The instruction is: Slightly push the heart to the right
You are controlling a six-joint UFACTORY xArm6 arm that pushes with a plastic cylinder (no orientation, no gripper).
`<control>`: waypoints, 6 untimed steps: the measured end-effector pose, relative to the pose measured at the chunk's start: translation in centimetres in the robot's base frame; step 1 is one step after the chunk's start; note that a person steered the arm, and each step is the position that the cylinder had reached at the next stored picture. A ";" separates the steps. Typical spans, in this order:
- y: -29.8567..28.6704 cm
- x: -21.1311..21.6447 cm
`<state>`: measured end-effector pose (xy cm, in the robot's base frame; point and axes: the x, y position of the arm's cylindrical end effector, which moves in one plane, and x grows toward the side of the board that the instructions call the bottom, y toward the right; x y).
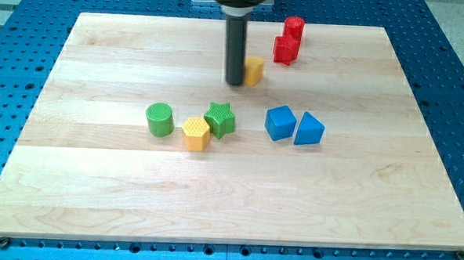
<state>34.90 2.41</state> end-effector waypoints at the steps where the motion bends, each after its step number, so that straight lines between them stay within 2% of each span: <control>1: 3.2 -0.2; 3: -0.6 -1.4; 4: 3.4 -2.1; 5: 4.7 -3.9; 6: 1.0 -4.2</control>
